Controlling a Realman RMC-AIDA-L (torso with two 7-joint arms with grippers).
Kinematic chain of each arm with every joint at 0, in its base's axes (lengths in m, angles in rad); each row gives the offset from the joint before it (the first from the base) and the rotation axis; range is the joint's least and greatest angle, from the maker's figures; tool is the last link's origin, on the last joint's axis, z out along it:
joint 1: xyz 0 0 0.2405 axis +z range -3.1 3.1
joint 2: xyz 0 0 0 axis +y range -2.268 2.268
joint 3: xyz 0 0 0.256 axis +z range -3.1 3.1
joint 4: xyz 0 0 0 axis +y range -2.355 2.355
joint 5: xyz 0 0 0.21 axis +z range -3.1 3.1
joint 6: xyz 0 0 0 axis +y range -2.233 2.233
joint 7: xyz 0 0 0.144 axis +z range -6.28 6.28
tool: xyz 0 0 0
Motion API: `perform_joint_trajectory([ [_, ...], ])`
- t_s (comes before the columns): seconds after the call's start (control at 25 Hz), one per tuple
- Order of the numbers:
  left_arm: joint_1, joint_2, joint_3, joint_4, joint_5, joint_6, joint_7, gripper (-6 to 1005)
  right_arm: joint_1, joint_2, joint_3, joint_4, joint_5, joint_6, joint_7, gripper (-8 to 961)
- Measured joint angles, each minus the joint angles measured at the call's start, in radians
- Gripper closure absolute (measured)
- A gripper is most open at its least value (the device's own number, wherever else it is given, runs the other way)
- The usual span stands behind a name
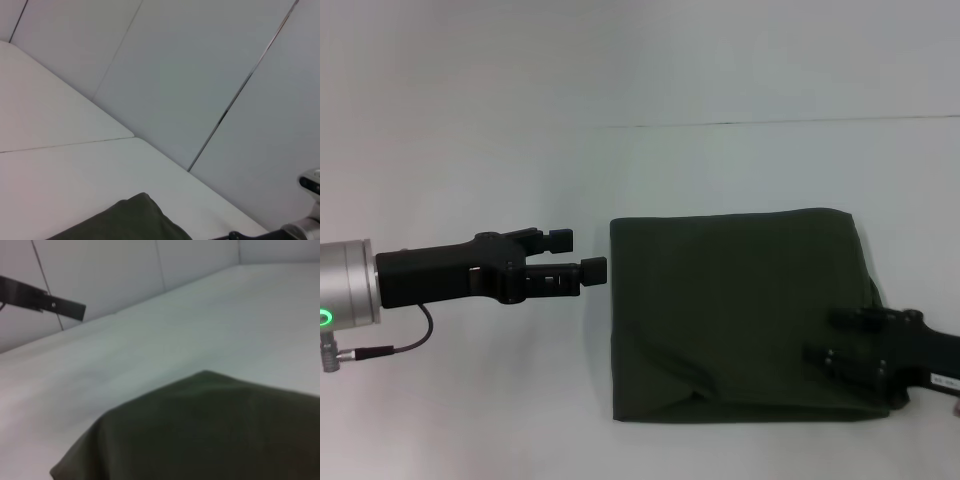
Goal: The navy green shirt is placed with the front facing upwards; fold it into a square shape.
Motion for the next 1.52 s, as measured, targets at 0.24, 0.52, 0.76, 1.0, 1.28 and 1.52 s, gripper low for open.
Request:
perform_joint_trajectory([
  [0.24, -0.002, -0.003, 0.002, -0.007, -0.001, -0.01, -0.002, 33, -0.061, -0.004, 0.055, -0.004, 0.006, -0.016, -0.012, 268],
  [0.52, 0.009, -0.005, 0.0, -0.011, -0.001, -0.011, -0.003, 33, -0.103, -0.006, 0.086, -0.008, -0.001, 0.022, -0.014, 268],
  [0.76, 0.011, -0.006, 0.0, -0.012, 0.0, -0.029, -0.005, 34, -0.107, -0.006, 0.136, -0.01, 0.009, -0.014, -0.036, 268],
  [1.0, 0.0, -0.011, 0.024, -0.014, 0.016, -0.145, -0.118, 34, -0.098, -0.008, 0.277, -0.036, 0.046, -0.252, -0.094, 268],
  [1.28, -0.052, -0.012, 0.141, -0.058, 0.089, -0.306, -0.392, 48, -0.092, -0.003, 0.289, -0.079, 0.047, -0.292, -0.08, 267],
  [1.52, -0.113, -0.012, 0.157, -0.146, 0.151, -0.408, -0.521, 62, -0.086, -0.003, 0.291, -0.079, 0.047, -0.294, -0.08, 267],
])
